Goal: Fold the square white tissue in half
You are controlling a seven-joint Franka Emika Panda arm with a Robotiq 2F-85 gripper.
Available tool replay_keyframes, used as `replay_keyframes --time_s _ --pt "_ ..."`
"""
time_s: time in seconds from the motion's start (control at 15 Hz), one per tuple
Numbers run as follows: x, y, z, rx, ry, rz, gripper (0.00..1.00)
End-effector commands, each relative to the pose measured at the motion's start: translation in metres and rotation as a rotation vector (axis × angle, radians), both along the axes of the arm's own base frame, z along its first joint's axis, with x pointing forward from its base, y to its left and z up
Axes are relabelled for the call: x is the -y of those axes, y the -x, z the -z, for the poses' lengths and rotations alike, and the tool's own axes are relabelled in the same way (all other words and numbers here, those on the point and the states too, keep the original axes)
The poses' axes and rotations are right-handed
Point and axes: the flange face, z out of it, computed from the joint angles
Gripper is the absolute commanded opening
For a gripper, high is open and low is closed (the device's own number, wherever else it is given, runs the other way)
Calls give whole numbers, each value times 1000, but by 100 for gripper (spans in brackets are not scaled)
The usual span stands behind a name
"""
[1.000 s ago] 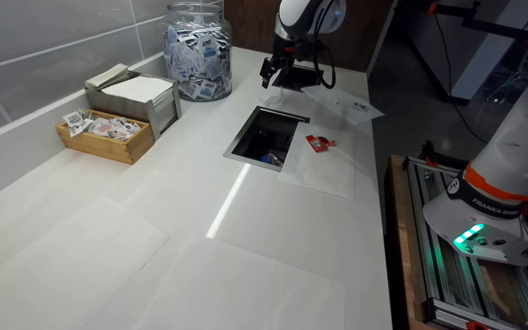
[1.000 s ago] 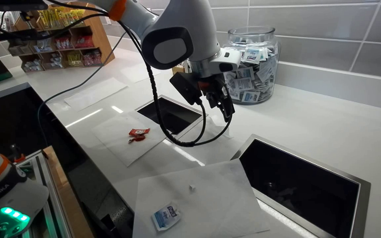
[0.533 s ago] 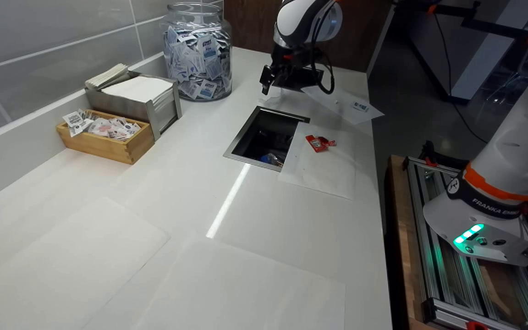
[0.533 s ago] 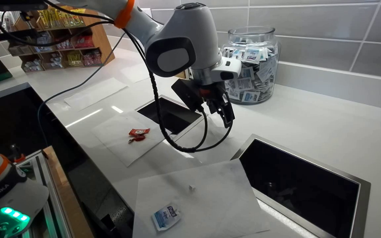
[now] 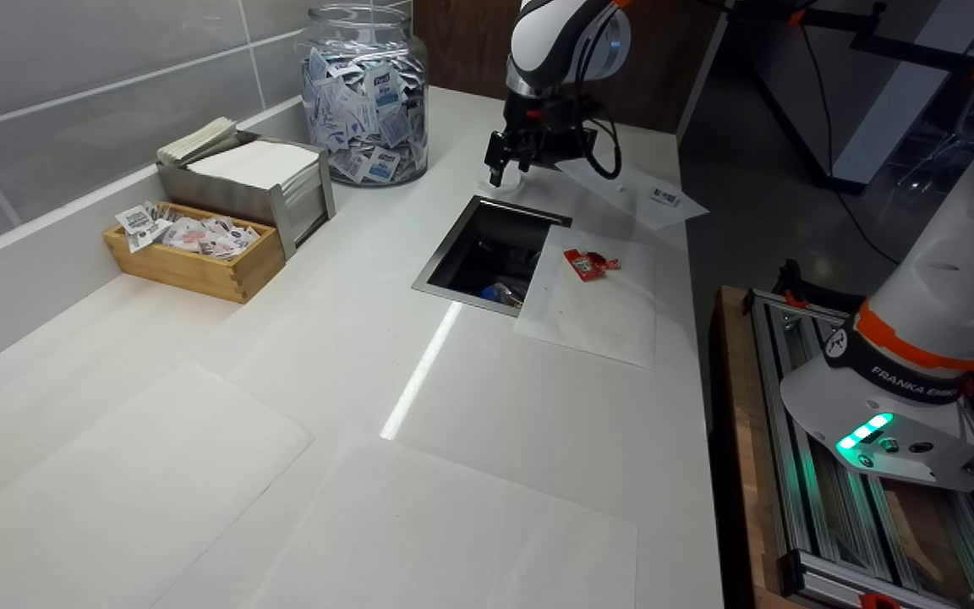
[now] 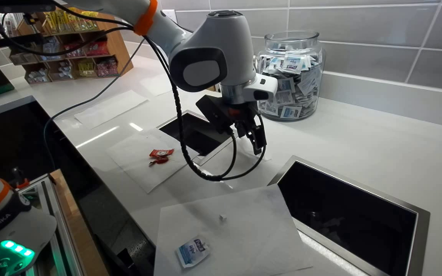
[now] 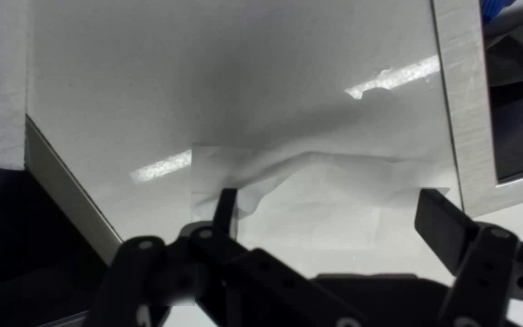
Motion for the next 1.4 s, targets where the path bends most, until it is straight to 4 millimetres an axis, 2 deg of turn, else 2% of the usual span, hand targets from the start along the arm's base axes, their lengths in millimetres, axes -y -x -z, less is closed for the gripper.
replay_keyframes --time_s 0.0,0.67,1.0,1.33 --pt "-1 4 6 -51 -20 -11 100" --pt "1 15 11 -165 -7 -20 100" --pt "-3 19 -9 -129 24 -32 100" --pt "-5 24 -45 -61 37 -8 100"
